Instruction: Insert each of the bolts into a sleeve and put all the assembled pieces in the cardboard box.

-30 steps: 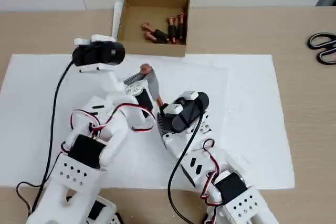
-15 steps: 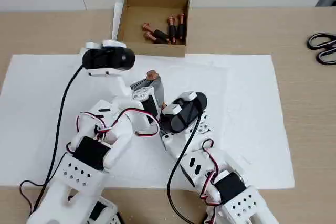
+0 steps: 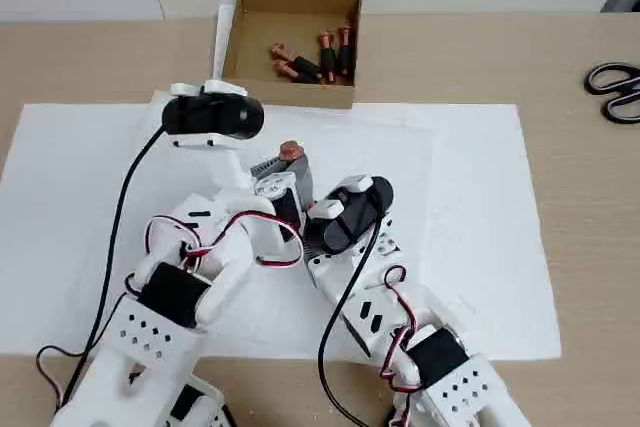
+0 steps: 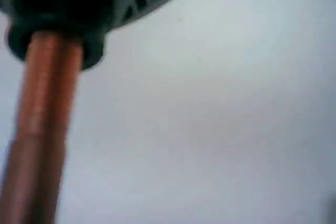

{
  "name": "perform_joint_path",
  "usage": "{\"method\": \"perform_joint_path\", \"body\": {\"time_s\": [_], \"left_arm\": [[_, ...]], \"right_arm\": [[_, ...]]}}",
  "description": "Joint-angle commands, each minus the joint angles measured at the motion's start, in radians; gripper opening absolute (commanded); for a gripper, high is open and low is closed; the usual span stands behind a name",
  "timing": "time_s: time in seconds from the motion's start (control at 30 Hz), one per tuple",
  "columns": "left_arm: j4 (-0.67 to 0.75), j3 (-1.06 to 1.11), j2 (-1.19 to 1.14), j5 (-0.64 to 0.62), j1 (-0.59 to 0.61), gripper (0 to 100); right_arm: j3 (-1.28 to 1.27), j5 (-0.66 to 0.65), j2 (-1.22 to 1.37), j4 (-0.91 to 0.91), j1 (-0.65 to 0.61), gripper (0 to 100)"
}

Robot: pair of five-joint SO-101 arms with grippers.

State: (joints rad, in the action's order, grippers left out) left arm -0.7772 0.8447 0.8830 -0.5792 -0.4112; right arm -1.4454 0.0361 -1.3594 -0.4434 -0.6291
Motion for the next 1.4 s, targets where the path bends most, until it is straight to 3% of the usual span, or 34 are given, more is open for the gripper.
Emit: {"method": "perform_joint_path", "body": {"time_s": [0.0,0.23,1.37], "left_arm": [[-0.014,0.002,0.012,0.011,-0.002,1],[-0.015,0.004,0.006,0.084,-0.055,1],[-0.089,0.062,0.011,0.089,-0.08,2]], "right_arm": [[0.017,-0.008,-0.024,0.027,0.001,0.5],[0.017,-0.008,-0.024,0.027,0.001,0.5],[0.014,-0.008,-0.025,0.027,0.001,0.5]]}}
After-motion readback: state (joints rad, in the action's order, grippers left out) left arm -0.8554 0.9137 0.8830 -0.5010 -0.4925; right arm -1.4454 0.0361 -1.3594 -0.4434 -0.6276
